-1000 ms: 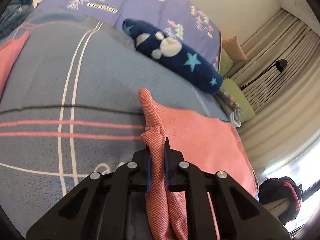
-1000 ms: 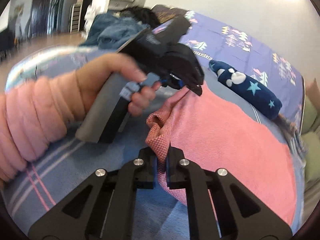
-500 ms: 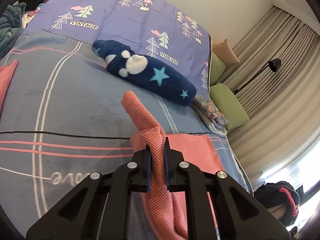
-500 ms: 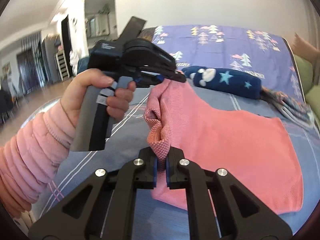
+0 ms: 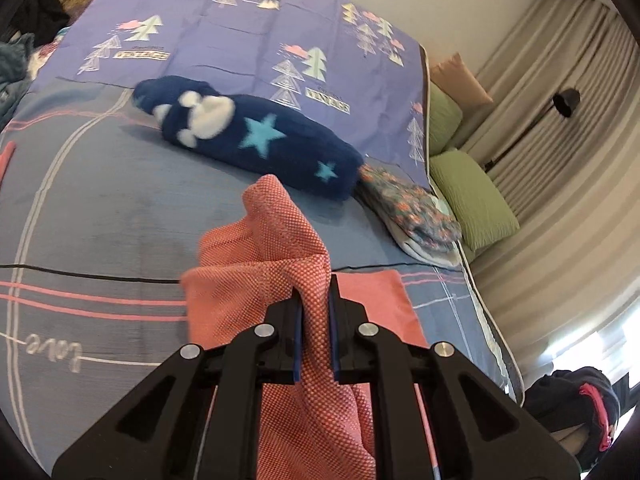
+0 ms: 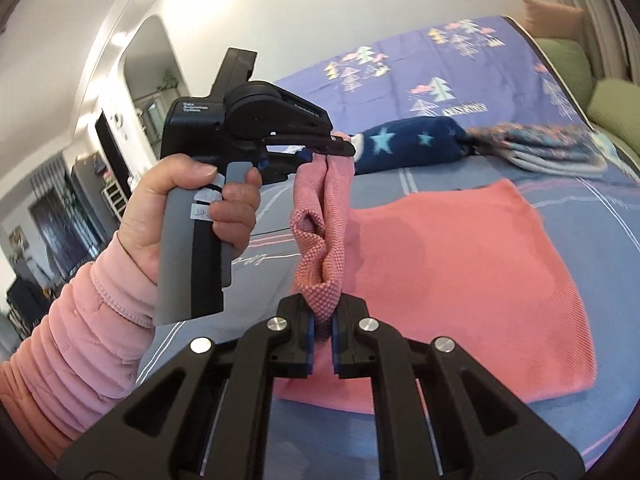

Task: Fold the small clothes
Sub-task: 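Lift the folded pink bundle off the bed with both grippers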

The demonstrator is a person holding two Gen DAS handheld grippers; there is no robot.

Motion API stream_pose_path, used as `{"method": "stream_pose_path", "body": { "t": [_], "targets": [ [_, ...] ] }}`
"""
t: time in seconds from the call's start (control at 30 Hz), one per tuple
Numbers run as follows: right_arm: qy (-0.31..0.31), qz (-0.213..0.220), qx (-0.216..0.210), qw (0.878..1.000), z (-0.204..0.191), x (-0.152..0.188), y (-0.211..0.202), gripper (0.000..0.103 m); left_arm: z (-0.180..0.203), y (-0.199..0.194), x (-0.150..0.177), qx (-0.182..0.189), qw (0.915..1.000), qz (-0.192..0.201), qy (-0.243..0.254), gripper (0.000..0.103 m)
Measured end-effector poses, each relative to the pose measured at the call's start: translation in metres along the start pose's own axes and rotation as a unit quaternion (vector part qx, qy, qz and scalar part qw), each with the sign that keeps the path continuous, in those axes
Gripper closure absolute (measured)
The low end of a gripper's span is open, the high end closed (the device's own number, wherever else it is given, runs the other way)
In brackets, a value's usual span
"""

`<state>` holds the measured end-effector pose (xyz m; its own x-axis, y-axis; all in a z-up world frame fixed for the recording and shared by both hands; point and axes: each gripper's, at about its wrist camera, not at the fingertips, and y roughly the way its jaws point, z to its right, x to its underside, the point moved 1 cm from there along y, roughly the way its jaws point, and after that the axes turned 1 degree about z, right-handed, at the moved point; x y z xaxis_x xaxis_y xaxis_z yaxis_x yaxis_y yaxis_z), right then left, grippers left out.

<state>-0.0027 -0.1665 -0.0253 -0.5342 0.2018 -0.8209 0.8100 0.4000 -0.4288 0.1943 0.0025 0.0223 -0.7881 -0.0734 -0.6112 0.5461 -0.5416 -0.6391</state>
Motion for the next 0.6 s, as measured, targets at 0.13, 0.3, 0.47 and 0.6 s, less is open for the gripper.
{"method": "stream_pose_path", "body": {
  "t": [0.13,0.3,0.47,0.6],
  "targets": [
    [0.027,-0.004,0.009,1.0,0.03,0.003,-0.01,0.097,0.039,0.025,0.008,-0.007,0.9992,-0.013,0.038,0.093],
    [0.059,-0.001,0.022,0.998,0.066,0.008,-0.025,0.097,0.078,0.055,0.019,-0.013,0.9964,-0.032,0.077,0.093],
    [0.083,-0.002,0.033,0.996,0.091,0.013,-0.034,0.097,0.105,0.084,0.031,-0.022,0.9931,-0.056,0.101,0.093],
    [0.11,-0.013,0.028,0.993,0.109,0.019,-0.036,0.097,0.124,0.105,0.043,-0.04,0.9886,-0.075,0.125,0.093]
  ]
}}
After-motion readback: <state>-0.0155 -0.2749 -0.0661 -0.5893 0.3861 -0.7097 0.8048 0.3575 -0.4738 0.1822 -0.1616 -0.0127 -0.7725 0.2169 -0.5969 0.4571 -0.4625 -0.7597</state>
